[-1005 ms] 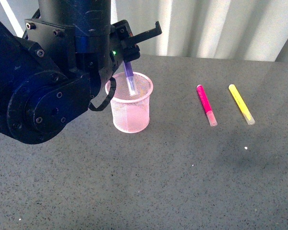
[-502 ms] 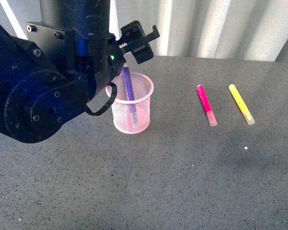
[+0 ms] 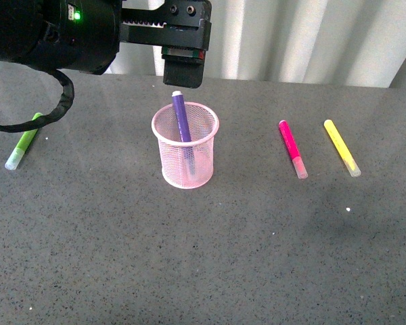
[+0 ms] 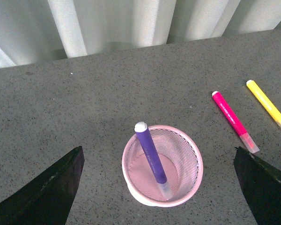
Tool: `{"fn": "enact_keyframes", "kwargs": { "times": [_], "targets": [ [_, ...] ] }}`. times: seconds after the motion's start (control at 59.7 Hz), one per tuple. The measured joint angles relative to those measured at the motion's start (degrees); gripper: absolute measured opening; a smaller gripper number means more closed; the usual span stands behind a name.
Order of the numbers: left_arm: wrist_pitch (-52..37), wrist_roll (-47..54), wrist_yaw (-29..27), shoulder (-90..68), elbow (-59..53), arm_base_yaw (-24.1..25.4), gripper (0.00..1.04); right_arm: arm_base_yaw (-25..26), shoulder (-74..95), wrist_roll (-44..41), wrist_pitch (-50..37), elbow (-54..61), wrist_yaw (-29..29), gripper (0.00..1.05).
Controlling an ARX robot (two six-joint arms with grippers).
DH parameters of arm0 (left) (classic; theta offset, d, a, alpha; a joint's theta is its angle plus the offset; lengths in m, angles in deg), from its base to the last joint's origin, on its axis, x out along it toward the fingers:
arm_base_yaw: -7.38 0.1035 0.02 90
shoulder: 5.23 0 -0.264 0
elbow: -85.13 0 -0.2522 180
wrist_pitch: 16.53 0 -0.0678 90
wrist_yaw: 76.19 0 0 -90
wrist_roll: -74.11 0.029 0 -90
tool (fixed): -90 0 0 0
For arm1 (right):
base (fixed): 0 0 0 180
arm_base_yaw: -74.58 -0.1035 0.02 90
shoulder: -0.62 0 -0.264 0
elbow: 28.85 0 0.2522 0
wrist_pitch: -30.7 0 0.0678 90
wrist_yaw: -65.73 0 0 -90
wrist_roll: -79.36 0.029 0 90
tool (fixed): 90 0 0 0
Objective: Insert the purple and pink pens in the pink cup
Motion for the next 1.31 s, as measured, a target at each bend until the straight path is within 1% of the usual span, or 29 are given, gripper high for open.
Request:
{"fn": "enact_keyframes", "kwargs": {
  "times": [0.1, 0.134, 0.151, 0.167, 0.184, 0.201, 0.234, 0.268, 0.335, 0.352, 0.419, 0.452, 0.502, 0.636, 0.837, 1.156, 1.189, 1.222, 1.306],
  "targets": [
    [0.0, 1.5, -0.1, 0.0, -0.1, 0.2, 0.98, 0.0, 0.0, 0.0, 0.0, 0.0, 0.0, 0.98],
    [-3.7, 2.1, -3.5, -0.7, -1.2, 0.1, 0.95, 0.0, 0.0, 0.0, 0.0, 0.0, -0.1, 0.98],
    [-8.8, 2.1, -6.9, -0.9, -2.7, 0.1, 0.91, 0.0, 0.0, 0.0, 0.0, 0.0, -0.1, 0.98],
    [-11.5, 2.2, -8.4, -1.0, -3.6, 0.1, 0.9, 0.0, 0.0, 0.0, 0.0, 0.0, 0.0, 0.98],
    [-16.5, 2.4, -11.1, -1.2, -5.4, 0.2, 0.86, 0.0, 0.0, 0.0, 0.0, 0.0, 0.0, 0.98],
    [-19.1, 2.5, -12.3, -1.2, -6.5, 0.2, 0.84, 0.0, 0.0, 0.0, 0.0, 0.0, 0.0, 0.98],
    [-29.6, 2.6, -14.6, -0.5, -11.7, 1.0, 0.75, 0.0, 0.0, 0.0, 0.0, 0.0, 0.0, 0.98],
    [-34.3, 2.7, -14.7, 0.4, -14.5, 1.9, 0.7, 0.0, 0.0, 0.0, 0.0, 0.0, -0.1, 0.98],
    [-39.8, 2.9, -13.8, 3.5, -19.1, 3.9, 0.59, 0.0, 0.0, 0.0, 0.0, 0.0, -0.1, 0.98],
    [-40.8, 3.0, -13.3, 5.3, -20.9, 4.9, 0.54, 0.0, 0.0, 0.0, 0.0, 0.0, -0.1, 0.98],
    [-41.5, 3.0, -12.0, 9.0, -24.2, 6.7, 0.43, 0.0, 0.0, 0.0, 0.0, 0.0, 0.0, 0.98],
    [-43.1, 3.0, -11.0, 10.1, -26.6, 7.6, 0.36, 0.0, 0.0, 0.0, 0.0, 0.0, 0.0, 0.98],
    [-44.7, 3.0, -10.3, 11.0, -28.8, 8.6, 0.29, 0.0, 0.0, 0.0, 0.0, 0.0, 0.0, 0.98],
    [-43.9, 3.1, -7.0, 15.5, -34.7, 11.0, 0.04, 0.0, 0.0, 0.0, 0.0, 0.0, -0.1, 0.98],
    [-39.8, 3.3, -4.1, 25.7, -40.3, 14.6, 0.04, 0.0, 0.0, 0.0, 0.0, 0.0, 0.0, 0.98],
    [-30.1, 3.3, -0.6, 40.2, -45.2, 18.1, 0.04, 0.0, 0.0, 0.0, 0.0, 0.0, 0.0, 0.98],
    [-29.0, 3.3, 0.6, 41.7, -45.6, 19.0, 0.04, 0.0, 0.0, 0.0, 0.0, 0.0, 0.0, 0.98],
    [-27.4, 3.3, 3.4, 43.7, -46.0, 20.8, 0.04, 0.0, 0.0, 0.0, 0.0, 0.0, 0.0, 0.98],
    [-24.3, 3.3, 4.1, 47.6, -46.6, 22.6, 0.04, 0.0, 0.0, 0.0, 0.0, 0.0, -0.1, 0.98]
  ]
}}
